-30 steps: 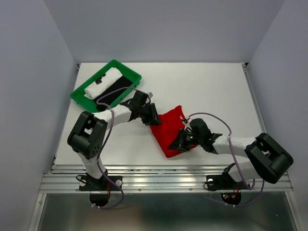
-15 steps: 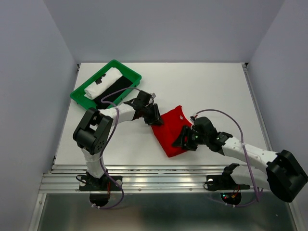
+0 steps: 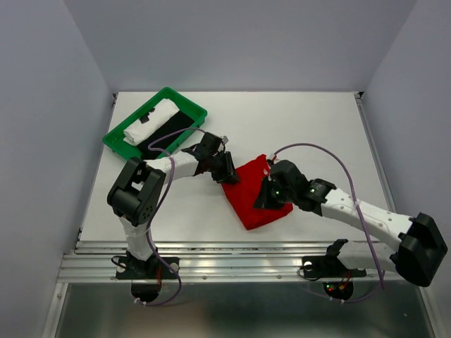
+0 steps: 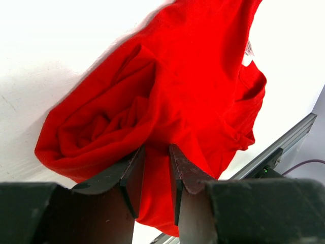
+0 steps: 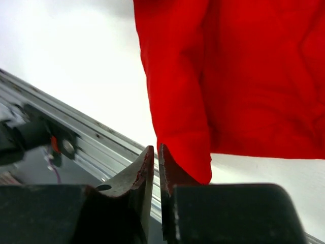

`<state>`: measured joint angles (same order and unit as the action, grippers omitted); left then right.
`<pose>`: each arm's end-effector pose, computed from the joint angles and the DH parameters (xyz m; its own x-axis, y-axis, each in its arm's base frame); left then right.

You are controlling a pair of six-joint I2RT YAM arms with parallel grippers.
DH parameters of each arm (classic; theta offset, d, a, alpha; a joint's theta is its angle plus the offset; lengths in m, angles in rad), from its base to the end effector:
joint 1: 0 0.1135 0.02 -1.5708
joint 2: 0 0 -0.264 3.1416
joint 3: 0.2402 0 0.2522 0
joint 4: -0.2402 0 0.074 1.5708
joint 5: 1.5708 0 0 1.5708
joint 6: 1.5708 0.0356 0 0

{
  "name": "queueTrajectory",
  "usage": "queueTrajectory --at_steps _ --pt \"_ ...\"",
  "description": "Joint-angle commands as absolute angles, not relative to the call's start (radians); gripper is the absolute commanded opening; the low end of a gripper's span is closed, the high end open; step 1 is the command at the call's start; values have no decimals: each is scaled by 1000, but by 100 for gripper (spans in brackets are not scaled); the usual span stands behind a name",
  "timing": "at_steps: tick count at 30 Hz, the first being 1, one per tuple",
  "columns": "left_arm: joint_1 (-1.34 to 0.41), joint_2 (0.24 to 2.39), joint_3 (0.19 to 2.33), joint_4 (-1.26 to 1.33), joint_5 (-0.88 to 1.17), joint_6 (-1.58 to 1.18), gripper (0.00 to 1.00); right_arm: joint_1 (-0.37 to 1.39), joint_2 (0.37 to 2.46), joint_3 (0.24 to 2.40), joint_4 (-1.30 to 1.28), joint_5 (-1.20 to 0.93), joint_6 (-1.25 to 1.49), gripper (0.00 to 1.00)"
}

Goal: Roll the t-shirts
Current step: Roll the T-shirt to the center of the board.

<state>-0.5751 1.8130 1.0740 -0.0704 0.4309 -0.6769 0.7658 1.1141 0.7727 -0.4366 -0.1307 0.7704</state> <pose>0.3092 -0.2182 0.1722 -0.9345 -0.0725 -0.3484 0.1933 0.7188 -0.6679 0.1643 0.1644 0.2483 -0.8882 0.1038 -0.4475 -0.1888 0.8055 0.5617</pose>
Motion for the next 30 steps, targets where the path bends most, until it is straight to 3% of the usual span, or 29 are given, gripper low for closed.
queueTrajectory --at_steps 1,9,16,27,30 --pt "-578 1793 1097 -61 425 -658 36 839 1212 801 -411 -135 726 13" --pt "-580 1789 1108 -81 420 -644 36 839 1278 690 -422 77 762 7" --pt "-581 1776 1166 -130 405 -621 36 839 1333 612 -380 67 756 3" --pt "-580 1651 1226 -206 359 -609 36 839 1224 781 -483 83 721 2" --pt "-580 1660 1204 -198 365 -617 22 839 1252 821 -451 77 724 3"
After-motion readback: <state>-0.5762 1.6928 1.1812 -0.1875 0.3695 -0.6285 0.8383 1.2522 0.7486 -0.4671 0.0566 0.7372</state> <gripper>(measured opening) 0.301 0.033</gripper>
